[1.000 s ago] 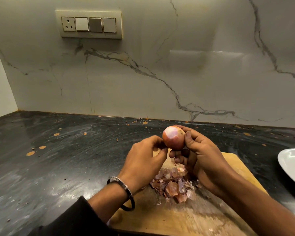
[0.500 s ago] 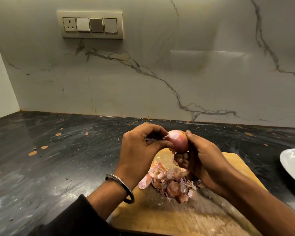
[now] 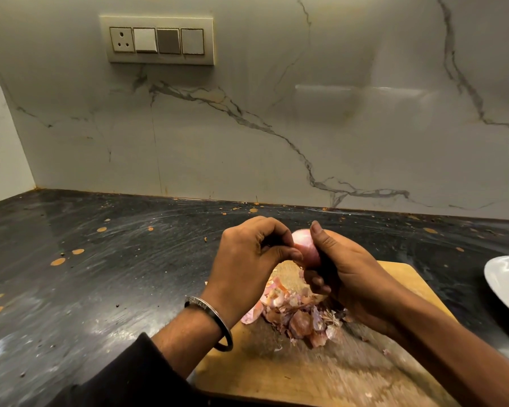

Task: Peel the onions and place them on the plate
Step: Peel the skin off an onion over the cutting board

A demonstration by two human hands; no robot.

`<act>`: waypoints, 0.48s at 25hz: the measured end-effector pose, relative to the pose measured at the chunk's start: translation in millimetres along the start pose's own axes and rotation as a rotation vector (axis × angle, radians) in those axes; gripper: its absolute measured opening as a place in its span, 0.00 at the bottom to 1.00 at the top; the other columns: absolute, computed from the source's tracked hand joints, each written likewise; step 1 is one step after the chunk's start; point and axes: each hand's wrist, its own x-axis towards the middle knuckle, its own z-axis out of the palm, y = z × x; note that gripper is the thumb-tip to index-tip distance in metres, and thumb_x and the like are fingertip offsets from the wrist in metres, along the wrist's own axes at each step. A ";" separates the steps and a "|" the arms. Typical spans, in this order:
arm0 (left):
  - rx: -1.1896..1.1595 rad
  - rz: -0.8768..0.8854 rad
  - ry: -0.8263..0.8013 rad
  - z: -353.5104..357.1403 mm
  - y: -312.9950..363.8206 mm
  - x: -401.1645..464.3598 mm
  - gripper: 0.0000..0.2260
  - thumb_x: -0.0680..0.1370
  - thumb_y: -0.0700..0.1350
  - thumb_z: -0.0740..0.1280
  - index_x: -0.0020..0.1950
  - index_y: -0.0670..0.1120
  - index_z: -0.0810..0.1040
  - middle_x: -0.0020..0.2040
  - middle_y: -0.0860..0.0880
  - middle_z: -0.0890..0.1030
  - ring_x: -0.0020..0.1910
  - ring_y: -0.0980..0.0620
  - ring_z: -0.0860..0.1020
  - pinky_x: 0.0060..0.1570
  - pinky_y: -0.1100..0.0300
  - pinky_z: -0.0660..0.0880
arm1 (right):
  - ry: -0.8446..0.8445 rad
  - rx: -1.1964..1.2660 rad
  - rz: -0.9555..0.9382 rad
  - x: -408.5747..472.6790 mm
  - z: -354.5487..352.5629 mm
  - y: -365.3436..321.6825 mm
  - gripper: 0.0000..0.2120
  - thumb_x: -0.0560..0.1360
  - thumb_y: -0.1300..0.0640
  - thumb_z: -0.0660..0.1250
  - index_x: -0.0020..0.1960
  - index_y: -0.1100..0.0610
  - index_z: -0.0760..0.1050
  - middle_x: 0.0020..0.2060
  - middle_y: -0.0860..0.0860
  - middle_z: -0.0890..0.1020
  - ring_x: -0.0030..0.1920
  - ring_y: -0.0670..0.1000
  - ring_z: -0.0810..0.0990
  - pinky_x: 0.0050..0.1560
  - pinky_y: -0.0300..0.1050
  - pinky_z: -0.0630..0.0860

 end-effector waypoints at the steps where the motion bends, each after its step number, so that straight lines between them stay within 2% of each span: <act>1: -0.003 -0.005 -0.009 0.2 0.3 -0.2 0.05 0.71 0.39 0.75 0.44 0.45 0.81 0.40 0.54 0.82 0.42 0.58 0.80 0.43 0.67 0.78 | -0.001 -0.003 0.001 0.0 -0.2 -0.4 0.23 0.77 0.40 0.62 0.56 0.60 0.75 0.32 0.51 0.79 0.27 0.46 0.72 0.24 0.37 0.67; 3: -0.013 -0.011 -0.023 0.4 1.0 -0.2 0.06 0.72 0.39 0.75 0.46 0.45 0.81 0.41 0.54 0.81 0.42 0.58 0.81 0.43 0.66 0.79 | 0.001 -0.001 -0.001 0.2 -0.2 -0.3 0.23 0.77 0.39 0.62 0.56 0.60 0.75 0.32 0.51 0.79 0.26 0.46 0.72 0.24 0.37 0.67; 7: -0.033 -0.005 -0.024 1.8 1.7 -1.2 0.06 0.72 0.39 0.74 0.47 0.45 0.80 0.39 0.56 0.81 0.41 0.61 0.80 0.41 0.71 0.76 | 0.013 0.022 -0.011 1.1 -0.7 0.3 0.25 0.74 0.39 0.64 0.56 0.61 0.76 0.36 0.54 0.79 0.28 0.47 0.71 0.25 0.39 0.67; 12: 0.002 0.050 0.050 2.9 3.4 -1.0 0.07 0.72 0.41 0.75 0.47 0.46 0.80 0.42 0.56 0.81 0.44 0.59 0.80 0.43 0.69 0.76 | 0.008 0.037 -0.005 -0.9 -0.2 -3.0 0.26 0.75 0.39 0.63 0.56 0.62 0.75 0.34 0.54 0.78 0.27 0.48 0.71 0.24 0.39 0.66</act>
